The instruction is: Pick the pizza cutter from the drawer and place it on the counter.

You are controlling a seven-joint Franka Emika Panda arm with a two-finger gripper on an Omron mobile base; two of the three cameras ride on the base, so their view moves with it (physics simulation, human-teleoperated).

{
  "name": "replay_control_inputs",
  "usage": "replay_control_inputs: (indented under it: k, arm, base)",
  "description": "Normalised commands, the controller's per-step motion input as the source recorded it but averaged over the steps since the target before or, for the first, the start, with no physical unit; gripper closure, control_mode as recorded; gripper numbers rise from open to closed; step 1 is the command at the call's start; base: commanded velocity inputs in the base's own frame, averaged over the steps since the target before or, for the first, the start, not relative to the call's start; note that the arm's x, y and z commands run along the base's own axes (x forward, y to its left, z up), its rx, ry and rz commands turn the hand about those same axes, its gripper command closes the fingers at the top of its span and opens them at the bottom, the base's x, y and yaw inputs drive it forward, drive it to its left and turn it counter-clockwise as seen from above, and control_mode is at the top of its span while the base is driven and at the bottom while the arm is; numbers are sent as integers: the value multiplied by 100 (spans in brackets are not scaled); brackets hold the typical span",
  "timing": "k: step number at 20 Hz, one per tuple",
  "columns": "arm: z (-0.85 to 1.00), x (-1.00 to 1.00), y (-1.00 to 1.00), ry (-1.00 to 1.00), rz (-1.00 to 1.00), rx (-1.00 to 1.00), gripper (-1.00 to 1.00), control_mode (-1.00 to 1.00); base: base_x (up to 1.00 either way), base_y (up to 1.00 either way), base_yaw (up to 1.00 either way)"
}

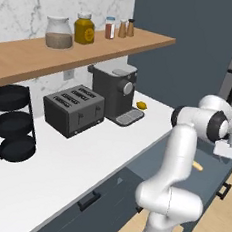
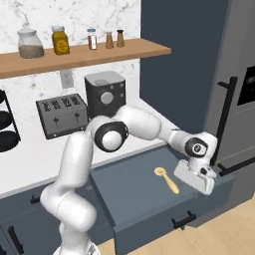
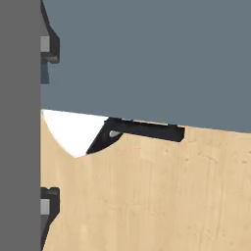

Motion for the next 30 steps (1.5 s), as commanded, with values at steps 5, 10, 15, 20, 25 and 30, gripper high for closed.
replay_control_inputs:
  k: [5, 10, 15, 20, 25, 30]
  arm:
    - [98, 3, 65, -34, 10, -6, -100, -100]
    - [37, 14, 77, -25, 30, -34, -100, -100]
    - [-13, 22, 44, -39, 38, -27, -100, -100]
    - [-6, 2, 6, -42, 55, 2, -100, -100]
    - [-2, 67, 0, 0, 52, -2, -100, -100]
    - [-42, 65, -6, 5, 43, -10, -100, -100]
  base:
    - [0, 0, 0]
    - [0, 0, 0]
    - [0, 0, 0]
    - [0, 0, 0]
    - [0, 0, 0]
    - [0, 0, 0]
